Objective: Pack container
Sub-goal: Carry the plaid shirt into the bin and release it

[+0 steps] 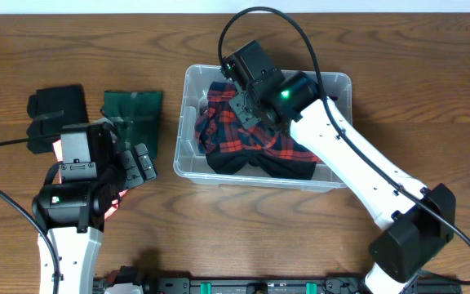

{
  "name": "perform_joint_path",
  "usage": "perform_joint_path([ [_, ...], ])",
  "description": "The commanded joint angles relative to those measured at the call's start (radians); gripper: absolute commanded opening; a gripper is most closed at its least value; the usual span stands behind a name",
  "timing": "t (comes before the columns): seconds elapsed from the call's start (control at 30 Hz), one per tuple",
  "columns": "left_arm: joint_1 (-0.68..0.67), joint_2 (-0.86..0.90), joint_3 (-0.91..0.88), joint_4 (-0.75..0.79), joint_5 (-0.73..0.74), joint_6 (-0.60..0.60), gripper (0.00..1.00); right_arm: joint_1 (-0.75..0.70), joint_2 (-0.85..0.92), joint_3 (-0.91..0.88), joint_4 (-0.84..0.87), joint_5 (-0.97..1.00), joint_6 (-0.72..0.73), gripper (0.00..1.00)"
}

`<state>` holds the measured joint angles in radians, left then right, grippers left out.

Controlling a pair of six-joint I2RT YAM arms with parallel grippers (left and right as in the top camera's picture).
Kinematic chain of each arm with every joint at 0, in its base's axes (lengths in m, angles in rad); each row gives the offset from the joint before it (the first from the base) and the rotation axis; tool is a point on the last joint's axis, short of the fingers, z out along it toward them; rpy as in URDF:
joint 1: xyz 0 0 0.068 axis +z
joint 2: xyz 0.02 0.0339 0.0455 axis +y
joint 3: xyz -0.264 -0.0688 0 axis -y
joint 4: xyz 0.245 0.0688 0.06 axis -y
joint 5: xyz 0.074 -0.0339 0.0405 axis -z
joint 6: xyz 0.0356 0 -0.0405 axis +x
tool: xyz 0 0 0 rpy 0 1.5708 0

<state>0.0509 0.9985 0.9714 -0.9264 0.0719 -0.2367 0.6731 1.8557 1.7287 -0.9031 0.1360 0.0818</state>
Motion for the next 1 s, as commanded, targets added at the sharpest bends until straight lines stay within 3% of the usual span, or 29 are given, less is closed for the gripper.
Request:
perform_joint_path([
  [0.0,0.005,0.000,0.021,0.000,-0.001,-0.009,0.98,-0.007,0.073,-0.058,0.014,-0.038,0.156,0.15],
  [0.3,0.005,0.000,0.021,0.000,-0.001,-0.009,0.98,-0.005,0.287,-0.158,0.005,-0.219,0.191,0.09],
  [0.47,0.005,0.000,0.021,0.000,-0.001,-0.009,0.98,-0.024,0.212,-0.126,-0.045,-0.120,0.192,0.08],
  [0.57,0.005,0.000,0.021,0.000,-0.001,-0.009,0.98,-0.066,0.068,-0.113,-0.047,-0.013,0.219,0.23],
  [0.6,0.005,0.000,0.021,0.000,-0.001,-0.009,0.98,-0.093,0.003,-0.113,-0.047,0.022,0.230,0.41],
  [0.63,0.005,0.000,0.021,0.000,-0.001,-0.009,0.98,-0.123,-0.053,-0.113,-0.049,0.047,0.239,0.52],
  [0.7,0.005,0.000,0.021,0.000,-0.001,-0.009,0.98,-0.216,-0.172,-0.113,-0.061,0.077,0.262,0.73],
  [0.77,0.005,0.000,0.021,0.000,-0.001,-0.009,0.98,-0.331,-0.259,-0.113,-0.093,0.077,0.293,0.88],
  [0.83,0.005,0.000,0.021,0.000,-0.001,-0.009,0.98,-0.472,-0.321,-0.114,-0.147,0.059,0.330,0.97],
  [0.97,0.005,0.000,0.021,0.000,-0.001,-0.009,0.98,-0.798,-0.367,-0.116,-0.306,0.033,0.367,0.99],
])
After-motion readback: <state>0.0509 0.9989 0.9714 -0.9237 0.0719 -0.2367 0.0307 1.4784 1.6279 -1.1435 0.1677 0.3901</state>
